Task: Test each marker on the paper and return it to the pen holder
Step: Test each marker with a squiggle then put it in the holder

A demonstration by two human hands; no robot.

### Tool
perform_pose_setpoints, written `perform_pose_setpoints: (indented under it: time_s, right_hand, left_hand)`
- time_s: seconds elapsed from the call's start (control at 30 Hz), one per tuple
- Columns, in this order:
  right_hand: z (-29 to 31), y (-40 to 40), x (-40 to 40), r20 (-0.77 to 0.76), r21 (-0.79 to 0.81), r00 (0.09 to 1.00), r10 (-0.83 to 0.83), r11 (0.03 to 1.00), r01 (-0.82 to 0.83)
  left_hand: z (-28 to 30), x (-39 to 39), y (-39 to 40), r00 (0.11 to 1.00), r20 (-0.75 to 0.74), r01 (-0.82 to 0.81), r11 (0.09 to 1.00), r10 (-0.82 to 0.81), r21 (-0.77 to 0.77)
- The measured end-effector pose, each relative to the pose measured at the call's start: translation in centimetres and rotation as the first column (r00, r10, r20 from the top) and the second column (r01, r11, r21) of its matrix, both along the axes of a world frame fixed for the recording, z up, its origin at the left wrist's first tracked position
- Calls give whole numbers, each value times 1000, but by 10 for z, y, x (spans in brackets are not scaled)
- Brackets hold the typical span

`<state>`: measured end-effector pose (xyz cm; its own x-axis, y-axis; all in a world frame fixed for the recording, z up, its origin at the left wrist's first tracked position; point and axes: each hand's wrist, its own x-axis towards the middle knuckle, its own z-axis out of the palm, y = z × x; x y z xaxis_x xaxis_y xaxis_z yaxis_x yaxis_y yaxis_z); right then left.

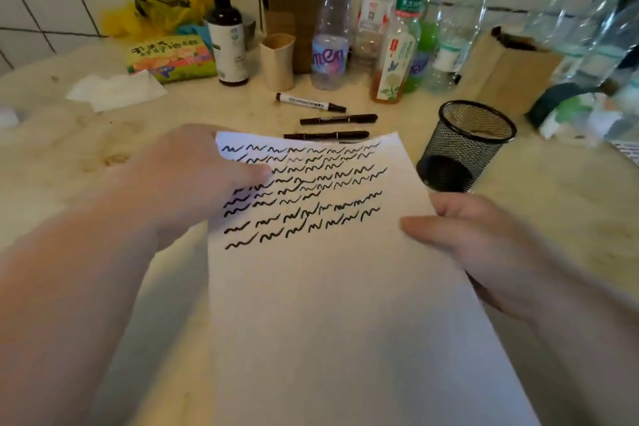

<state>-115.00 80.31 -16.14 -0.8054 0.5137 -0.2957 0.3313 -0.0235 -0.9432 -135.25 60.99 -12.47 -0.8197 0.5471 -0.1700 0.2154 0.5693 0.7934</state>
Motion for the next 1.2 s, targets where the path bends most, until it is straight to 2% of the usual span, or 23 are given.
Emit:
perform_pose_setpoints:
  time_s: [0.1, 0.13, 0.23, 0.33, 0.4, 0.43, 0.5, 0.53, 0.57, 0.63, 0.73, 0.87, 1.1, 1.2]
  right_hand:
    - [-4, 0, 5, 116, 104, 993, 1, 995, -13]
    - [-4, 0, 3, 142, 132, 990, -4, 991, -15]
    - [-5, 5, -5, 102, 218, 994, -46, 976, 23]
    - [-5, 15, -10, 47, 275, 994, -96, 958, 79]
    - [-9, 22, -11, 36, 381, 994, -104, 921, 82]
    - [-13, 27, -13, 43, 501, 993, -108, 862, 72]
    - [-17, 35, -21, 70, 754, 990, -121, 656, 27]
    - [-18, 37, -26, 101, 832, 989, -112, 555, -22]
    - [-17, 36, -32, 152, 870, 984, -91, 486, -89]
    - [-16, 33, -44, 257, 887, 965, -57, 410, -212]
    - [-16, 32, -60, 297, 910, 954, -46, 316, -269]
    - [-10, 31, -74, 326, 912, 944, -48, 281, -300]
    - [-11, 35, -76, 337, 908, 942, -1, 264, -324]
    - [2, 29, -68, 240, 918, 969, -51, 336, -210]
  left_hand:
    - [-4, 13, 5, 965, 196, 184, 982, -173, -36]
    - [-6, 16, 5, 952, 204, 244, 968, -228, -54]
    - [-9, 21, 2, 957, 57, 290, 946, -285, -143]
    - [-15, 18, 1, 958, 32, 285, 944, -283, -166]
    - [-21, 17, 4, 961, -9, 270, 942, -278, -198]
    - [-25, 16, 6, 963, -32, 254, 944, -266, -209]
    - [-28, 16, 9, 970, -58, 221, 953, -238, -205]
    - [-29, 15, 10, 976, -63, 195, 961, -210, -195]
    - [-31, 15, 11, 981, -66, 169, 969, -183, -183]
    - [-34, 15, 13, 985, -86, 134, 979, -148, -153]
    - [-36, 16, 16, 979, -148, 124, 986, -140, -112]
    - [-36, 10, 9, 934, -276, 181, 967, -225, -178]
    - [-38, 3, 7, 911, -313, 219, 957, -270, -188]
    - [-42, 6, 13, 916, -323, 182, 964, -238, -193]
